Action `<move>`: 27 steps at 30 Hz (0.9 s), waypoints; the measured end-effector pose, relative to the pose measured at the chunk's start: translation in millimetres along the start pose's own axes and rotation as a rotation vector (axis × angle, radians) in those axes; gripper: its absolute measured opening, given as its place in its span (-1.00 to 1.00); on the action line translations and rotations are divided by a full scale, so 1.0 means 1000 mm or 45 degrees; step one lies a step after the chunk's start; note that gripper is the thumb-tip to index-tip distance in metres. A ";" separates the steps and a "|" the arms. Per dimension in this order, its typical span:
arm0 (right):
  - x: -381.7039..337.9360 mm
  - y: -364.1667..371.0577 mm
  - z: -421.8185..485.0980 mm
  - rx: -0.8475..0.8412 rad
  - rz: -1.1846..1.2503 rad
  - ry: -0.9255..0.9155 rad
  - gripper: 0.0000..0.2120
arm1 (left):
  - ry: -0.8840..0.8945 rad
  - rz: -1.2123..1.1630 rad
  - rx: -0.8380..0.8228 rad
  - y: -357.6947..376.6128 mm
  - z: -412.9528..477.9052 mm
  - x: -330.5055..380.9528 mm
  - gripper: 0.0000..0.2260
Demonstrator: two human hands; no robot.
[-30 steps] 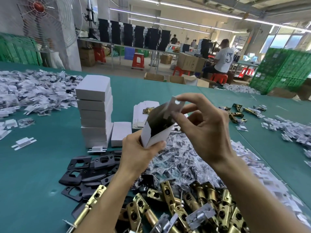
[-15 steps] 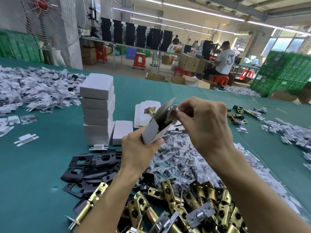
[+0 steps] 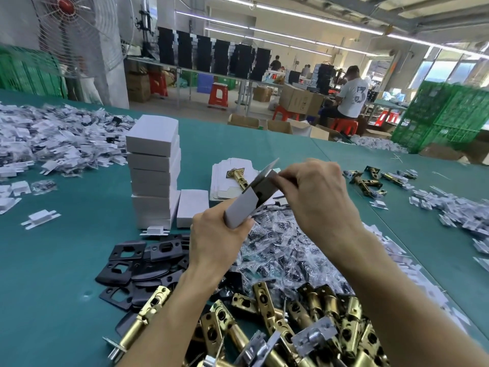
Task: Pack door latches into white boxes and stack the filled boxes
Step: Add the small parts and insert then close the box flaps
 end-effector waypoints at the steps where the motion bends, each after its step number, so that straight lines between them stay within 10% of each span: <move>1: -0.001 -0.002 0.000 0.018 0.013 -0.016 -0.82 | -0.011 0.009 -0.001 0.000 0.000 -0.001 -0.83; 16: 0.009 0.026 -0.003 -0.282 0.035 -0.042 -0.77 | -0.128 0.007 -0.077 0.004 0.000 -0.007 -0.75; 22: 0.035 0.025 -0.006 0.022 0.292 0.100 -0.83 | -0.198 -0.006 -0.061 -0.008 0.007 -0.011 -0.75; 27: 0.040 0.095 -0.027 -0.712 0.159 0.157 -0.85 | -0.240 0.076 0.090 -0.050 0.027 -0.014 -0.78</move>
Point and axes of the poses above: each hand's wrist, its own z-axis towards the middle knuckle, its own y-axis out of the palm, x = y × z, the point moved 7 cm from there along z, towards the middle knuckle
